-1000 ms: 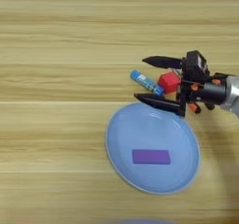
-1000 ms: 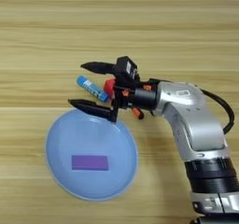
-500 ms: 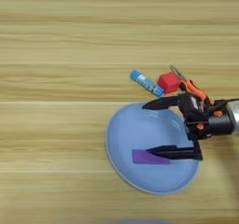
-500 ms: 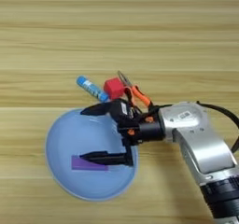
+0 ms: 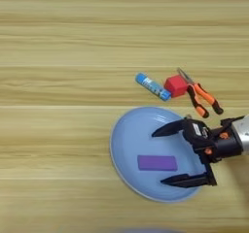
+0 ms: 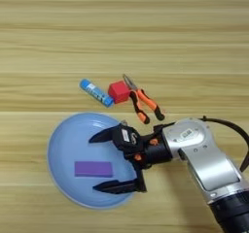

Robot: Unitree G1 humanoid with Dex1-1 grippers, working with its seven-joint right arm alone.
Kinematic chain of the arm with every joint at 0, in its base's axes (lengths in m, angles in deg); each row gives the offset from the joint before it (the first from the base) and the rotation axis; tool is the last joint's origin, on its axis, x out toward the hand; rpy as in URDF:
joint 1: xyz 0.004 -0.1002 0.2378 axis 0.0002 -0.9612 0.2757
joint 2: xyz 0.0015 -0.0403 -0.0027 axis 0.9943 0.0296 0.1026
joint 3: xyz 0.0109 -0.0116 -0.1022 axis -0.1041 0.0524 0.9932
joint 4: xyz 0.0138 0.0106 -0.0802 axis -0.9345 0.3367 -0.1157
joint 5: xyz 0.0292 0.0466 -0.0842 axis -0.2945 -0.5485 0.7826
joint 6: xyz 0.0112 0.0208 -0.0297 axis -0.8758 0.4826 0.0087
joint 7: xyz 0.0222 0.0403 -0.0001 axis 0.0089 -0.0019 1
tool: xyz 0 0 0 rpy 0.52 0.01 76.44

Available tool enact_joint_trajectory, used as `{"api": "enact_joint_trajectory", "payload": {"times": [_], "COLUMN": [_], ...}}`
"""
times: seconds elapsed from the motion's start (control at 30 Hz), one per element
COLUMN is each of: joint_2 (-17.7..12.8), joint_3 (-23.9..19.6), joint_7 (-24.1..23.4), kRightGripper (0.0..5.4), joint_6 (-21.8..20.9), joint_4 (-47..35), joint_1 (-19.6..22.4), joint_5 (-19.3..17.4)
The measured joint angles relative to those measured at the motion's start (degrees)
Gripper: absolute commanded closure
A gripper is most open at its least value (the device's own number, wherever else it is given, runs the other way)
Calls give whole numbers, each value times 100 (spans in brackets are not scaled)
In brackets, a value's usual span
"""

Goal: Move the objects on the table

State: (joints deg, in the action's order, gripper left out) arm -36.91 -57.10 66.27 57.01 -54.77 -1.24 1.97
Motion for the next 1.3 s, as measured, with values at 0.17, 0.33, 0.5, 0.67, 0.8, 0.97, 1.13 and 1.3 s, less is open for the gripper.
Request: {"api": "enact_joint_trajectory", "payload": {"times": [0.17,0.33,0.5,0.67,0.8,0.97,1.13,1.3], "joint_2": [6,17,34,40,40,40,40,40], "joint_3": [173,232,243,259,263,272,283,289], "joint_7": [-134,-240,-286,-355,-355,-345,-340,-342], "kRightGripper": [12,71,140,205,262,314,363,400], "joint_6": [-268,-403,-510,-523,-527,-546,-616,-622], "joint_4": [310,468,558,595,605,613,627,643], "joint_1": [-7,-6,15,34,36,37,40,55], "joint_5": [373,508,517,526,524,518,518,519]}}
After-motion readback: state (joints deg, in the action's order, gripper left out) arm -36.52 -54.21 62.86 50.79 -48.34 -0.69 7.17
